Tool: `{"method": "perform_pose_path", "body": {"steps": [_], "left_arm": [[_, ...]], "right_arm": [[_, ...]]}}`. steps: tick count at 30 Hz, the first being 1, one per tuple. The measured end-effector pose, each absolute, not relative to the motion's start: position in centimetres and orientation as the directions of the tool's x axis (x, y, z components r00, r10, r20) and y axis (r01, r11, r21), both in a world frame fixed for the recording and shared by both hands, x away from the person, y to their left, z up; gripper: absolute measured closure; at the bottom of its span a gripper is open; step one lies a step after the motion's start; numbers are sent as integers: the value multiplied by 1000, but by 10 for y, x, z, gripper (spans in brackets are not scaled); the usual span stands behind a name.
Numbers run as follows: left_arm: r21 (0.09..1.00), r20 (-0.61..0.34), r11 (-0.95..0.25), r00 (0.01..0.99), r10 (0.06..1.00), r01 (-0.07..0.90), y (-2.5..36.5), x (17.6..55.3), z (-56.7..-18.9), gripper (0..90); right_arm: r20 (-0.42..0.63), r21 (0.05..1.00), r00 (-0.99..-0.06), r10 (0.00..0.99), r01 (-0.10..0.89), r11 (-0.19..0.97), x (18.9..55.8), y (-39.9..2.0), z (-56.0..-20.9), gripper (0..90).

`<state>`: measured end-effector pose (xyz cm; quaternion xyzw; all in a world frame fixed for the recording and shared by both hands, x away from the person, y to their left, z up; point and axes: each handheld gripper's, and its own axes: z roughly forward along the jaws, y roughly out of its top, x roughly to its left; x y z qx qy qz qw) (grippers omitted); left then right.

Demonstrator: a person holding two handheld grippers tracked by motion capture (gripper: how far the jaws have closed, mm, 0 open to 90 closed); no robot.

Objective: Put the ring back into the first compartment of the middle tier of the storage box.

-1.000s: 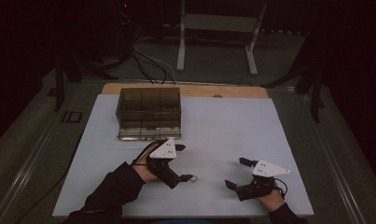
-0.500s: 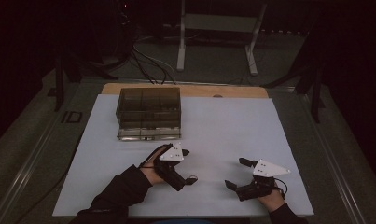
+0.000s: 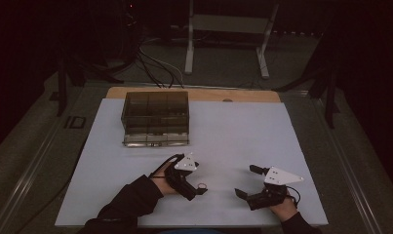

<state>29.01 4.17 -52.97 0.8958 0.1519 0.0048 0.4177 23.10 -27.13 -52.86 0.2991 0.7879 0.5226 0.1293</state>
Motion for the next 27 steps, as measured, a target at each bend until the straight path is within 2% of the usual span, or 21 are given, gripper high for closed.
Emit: {"method": "perform_pose_path", "body": {"steps": [2,3,5,6,10,27], "left_arm": [[752,-106,-605,954,280,261,42,289,-531,110],[750,-108,-607,954,280,263,41,290,-532,182],[744,-95,-614,952,292,263,41,290,-533,214],[746,-98,-610,950,295,267,41,290,-533,278],[726,-103,-625,944,313,287,41,293,-535,437],[673,-79,-698,962,262,245,31,290,-544,776]], "right_arm": [[108,900,-788,607,337,277,231,-271,-529,0],[107,900,-788,606,337,279,231,-271,-529,0],[106,899,-789,605,336,280,231,-271,-529,0],[106,900,-789,605,335,280,231,-271,-529,0],[105,899,-790,604,335,283,231,-271,-529,0],[105,897,-792,602,337,286,231,-271,-529,0]]}}
